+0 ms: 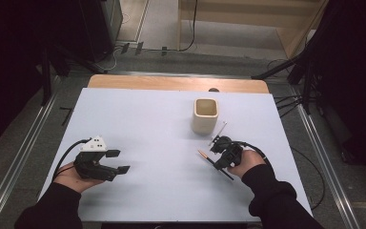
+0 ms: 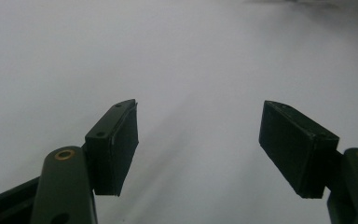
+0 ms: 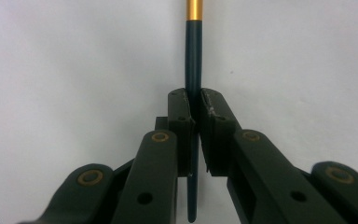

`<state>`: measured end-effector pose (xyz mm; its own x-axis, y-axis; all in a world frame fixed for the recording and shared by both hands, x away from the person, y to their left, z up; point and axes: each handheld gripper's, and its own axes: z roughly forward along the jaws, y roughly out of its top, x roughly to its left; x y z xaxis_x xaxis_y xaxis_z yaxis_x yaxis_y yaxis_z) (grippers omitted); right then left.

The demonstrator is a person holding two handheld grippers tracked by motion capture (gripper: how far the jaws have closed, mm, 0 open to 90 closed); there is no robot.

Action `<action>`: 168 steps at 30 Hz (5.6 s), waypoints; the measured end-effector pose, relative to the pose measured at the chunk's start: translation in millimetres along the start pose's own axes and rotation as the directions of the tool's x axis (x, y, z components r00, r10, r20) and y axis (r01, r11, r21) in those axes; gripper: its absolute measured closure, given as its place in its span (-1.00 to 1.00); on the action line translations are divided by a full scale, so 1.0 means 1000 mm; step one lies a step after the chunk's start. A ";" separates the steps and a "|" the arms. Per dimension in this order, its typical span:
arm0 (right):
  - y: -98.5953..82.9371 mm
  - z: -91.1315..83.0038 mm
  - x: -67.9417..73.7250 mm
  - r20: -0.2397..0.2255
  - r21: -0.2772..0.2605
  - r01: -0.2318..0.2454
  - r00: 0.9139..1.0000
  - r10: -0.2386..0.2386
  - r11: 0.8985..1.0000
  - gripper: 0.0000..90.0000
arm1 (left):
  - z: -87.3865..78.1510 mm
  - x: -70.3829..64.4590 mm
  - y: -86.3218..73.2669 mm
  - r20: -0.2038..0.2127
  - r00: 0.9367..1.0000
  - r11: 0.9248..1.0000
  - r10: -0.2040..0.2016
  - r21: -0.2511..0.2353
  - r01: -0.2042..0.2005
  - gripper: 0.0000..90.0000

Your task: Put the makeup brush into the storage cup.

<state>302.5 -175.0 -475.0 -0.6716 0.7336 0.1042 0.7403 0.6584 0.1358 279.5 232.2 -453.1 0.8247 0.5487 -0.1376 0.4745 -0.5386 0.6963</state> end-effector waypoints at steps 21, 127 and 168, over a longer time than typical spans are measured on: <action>-0.014 -0.017 -0.011 -0.244 -0.240 -0.132 0.967 0.072 0.962 0.88 | 0.001 0.000 0.001 0.007 1.000 1.000 -0.009 0.004 0.009 -0.36; 0.022 -0.013 0.081 -0.298 -0.629 -0.216 0.954 0.026 0.747 0.88 | 0.052 -0.028 0.081 0.209 0.953 0.957 -0.218 -0.144 0.251 -0.17; 0.028 -0.009 0.088 -0.326 -0.633 -0.238 0.945 0.025 0.737 0.88 | 0.071 -0.029 0.073 0.314 0.864 0.877 -0.394 -0.153 0.455 0.47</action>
<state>263.5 -93.2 -453.0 -0.6259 0.6551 0.4232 0.6859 0.2042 0.6985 311.7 131.5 -448.7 0.6222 0.4854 -0.6142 0.7446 -0.1249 0.6557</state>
